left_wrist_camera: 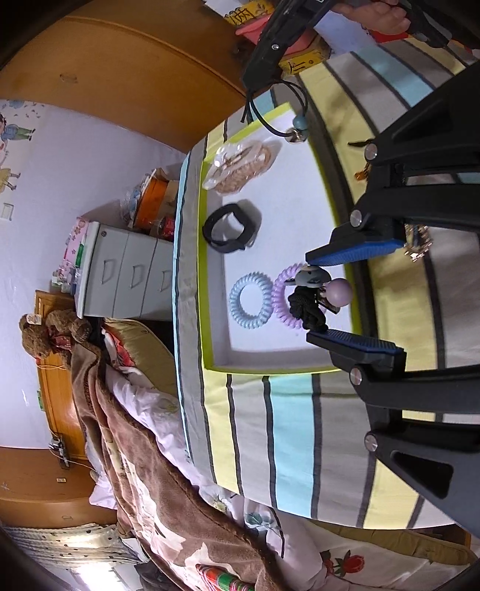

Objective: Organize jewelry
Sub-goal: 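Lower both items into the green box, opening the left tool while the right tool releases the cord, then move the right tool to the brown beaded bracelet and close on it, then grasp the gold ornate hair clip with the left tool while the right tool holds the bracelet, then carry the gold hair clip and beaded bracelet over the green box with both tools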

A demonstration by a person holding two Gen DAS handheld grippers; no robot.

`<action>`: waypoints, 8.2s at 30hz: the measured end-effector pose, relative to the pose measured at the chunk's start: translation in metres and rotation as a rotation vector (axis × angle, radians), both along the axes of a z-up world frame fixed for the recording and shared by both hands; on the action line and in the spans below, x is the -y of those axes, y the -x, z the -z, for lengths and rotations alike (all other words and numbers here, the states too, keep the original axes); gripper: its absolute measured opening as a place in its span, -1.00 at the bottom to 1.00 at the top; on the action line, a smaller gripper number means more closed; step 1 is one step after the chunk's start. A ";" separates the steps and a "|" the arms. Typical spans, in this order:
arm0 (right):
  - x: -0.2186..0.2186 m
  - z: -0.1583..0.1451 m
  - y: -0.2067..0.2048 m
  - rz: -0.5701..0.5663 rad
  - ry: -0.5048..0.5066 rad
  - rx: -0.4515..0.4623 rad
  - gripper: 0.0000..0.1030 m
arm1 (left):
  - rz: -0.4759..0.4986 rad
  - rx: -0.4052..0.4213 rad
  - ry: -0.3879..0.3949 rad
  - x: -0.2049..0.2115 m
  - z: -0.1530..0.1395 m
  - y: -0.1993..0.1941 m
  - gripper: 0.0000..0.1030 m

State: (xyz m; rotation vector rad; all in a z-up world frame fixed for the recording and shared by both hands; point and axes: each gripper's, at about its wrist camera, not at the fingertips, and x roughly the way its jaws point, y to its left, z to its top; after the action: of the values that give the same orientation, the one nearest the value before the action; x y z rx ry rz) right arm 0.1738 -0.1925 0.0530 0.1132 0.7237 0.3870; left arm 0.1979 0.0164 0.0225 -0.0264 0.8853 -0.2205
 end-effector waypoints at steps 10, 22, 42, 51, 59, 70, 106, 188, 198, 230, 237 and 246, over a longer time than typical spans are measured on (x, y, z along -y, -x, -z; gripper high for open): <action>0.004 0.028 -0.028 0.044 0.012 -0.066 -0.93 | -0.005 -0.031 -0.004 0.002 0.015 -0.028 -0.28; 0.026 0.047 -0.040 0.111 0.033 -0.113 -0.93 | 0.009 -0.062 -0.013 0.012 0.028 -0.039 -0.28; 0.028 0.054 -0.034 0.135 0.126 -0.136 -0.92 | 0.001 -0.086 -0.032 0.014 0.035 -0.041 -0.22; 0.029 0.055 -0.032 0.141 0.125 -0.140 -0.74 | 0.001 -0.092 -0.035 0.014 0.036 -0.042 -0.11; 0.028 0.051 -0.027 0.141 0.129 -0.126 -0.53 | 0.001 -0.083 -0.036 0.014 0.034 -0.036 -0.06; 0.023 0.040 -0.014 0.141 0.127 -0.092 -0.29 | -0.004 -0.049 -0.029 0.014 0.018 -0.017 0.06; -0.038 0.074 0.029 -0.144 0.136 -0.184 -0.25 | -0.042 -0.038 0.052 -0.022 0.018 0.070 0.15; 0.023 0.058 0.087 0.009 0.032 -0.121 -0.87 | 0.056 -0.099 -0.132 0.064 0.045 0.062 0.24; 0.022 0.057 0.086 0.011 0.034 -0.121 -0.87 | 0.059 -0.088 -0.103 0.062 0.042 0.060 -0.44; 0.012 0.036 0.087 0.015 0.028 -0.064 -0.87 | 0.047 -0.020 -0.034 0.043 0.017 0.071 -0.46; 0.012 0.031 0.084 0.017 0.026 -0.052 -0.87 | 0.047 -0.001 -0.027 0.039 0.011 0.072 -0.49; 0.008 0.021 0.076 0.016 0.027 -0.027 -0.87 | 0.044 0.017 -0.021 0.035 0.003 0.069 -0.49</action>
State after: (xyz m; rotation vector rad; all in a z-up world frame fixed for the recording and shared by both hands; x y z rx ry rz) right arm 0.0978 -0.2007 0.0322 0.0987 0.7542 0.3605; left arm 0.1287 -0.0189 0.0197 0.0149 0.8720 -0.2523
